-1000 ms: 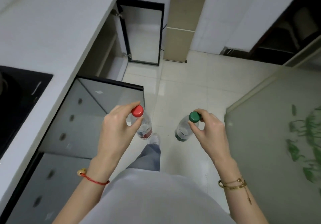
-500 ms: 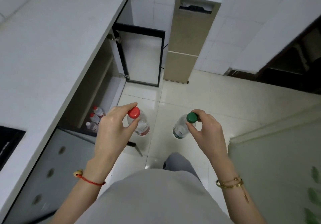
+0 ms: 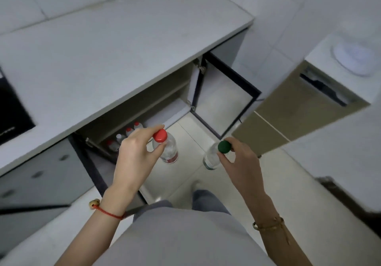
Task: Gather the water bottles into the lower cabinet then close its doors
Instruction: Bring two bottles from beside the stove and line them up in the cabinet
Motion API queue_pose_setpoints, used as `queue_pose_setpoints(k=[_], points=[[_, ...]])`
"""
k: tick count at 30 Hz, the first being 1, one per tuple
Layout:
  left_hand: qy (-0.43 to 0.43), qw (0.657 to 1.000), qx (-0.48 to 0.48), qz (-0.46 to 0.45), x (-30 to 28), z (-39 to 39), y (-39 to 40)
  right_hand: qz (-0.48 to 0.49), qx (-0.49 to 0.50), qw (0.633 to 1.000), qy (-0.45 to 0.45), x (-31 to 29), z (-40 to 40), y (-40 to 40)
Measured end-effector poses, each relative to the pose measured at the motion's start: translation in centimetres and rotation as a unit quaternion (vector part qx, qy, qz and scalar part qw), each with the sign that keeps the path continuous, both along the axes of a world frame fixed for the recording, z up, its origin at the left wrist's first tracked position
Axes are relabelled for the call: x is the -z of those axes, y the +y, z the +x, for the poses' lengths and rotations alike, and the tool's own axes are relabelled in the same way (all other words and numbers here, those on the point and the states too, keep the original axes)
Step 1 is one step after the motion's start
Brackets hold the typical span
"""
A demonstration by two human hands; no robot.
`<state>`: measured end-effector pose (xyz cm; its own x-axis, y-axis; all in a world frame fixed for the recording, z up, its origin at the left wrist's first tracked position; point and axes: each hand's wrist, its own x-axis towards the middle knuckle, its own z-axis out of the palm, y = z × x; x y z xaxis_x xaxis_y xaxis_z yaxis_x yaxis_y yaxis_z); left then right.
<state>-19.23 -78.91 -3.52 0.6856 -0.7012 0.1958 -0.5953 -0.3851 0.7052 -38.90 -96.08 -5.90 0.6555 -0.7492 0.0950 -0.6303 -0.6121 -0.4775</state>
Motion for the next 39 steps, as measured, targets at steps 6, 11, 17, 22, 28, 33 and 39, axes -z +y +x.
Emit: queue_pose_setpoints(k=[6,11,17,22,28,33,39], points=[[0.005,0.990,-0.143,-0.015,0.9,0.0,-5.5,0.032,-0.127,0.991,0.030,0.1,5.6,-9.9],[0.009,0.978,-0.206,0.011,2.7,2.2,-8.9,0.050,-0.202,0.977,0.043,1.8,11.3,-15.6],[0.028,0.964,-0.264,0.016,6.4,6.2,-11.9,0.074,-0.245,0.965,0.052,4.8,18.7,-19.3],[0.040,0.957,-0.285,0.040,11.8,9.5,-14.2,0.083,-0.266,0.960,0.039,9.9,23.8,-21.2],[0.035,0.949,-0.309,0.060,22.6,13.8,-16.6,0.098,-0.307,0.946,0.033,21.1,29.6,-23.0],[0.045,0.942,-0.329,0.055,34.0,17.3,-18.1,0.082,-0.328,0.941,0.018,32.6,33.8,-23.7],[0.028,0.948,-0.311,0.067,48.7,22.2,-19.6,0.071,-0.353,0.933,0.011,47.7,39.2,-24.0]])
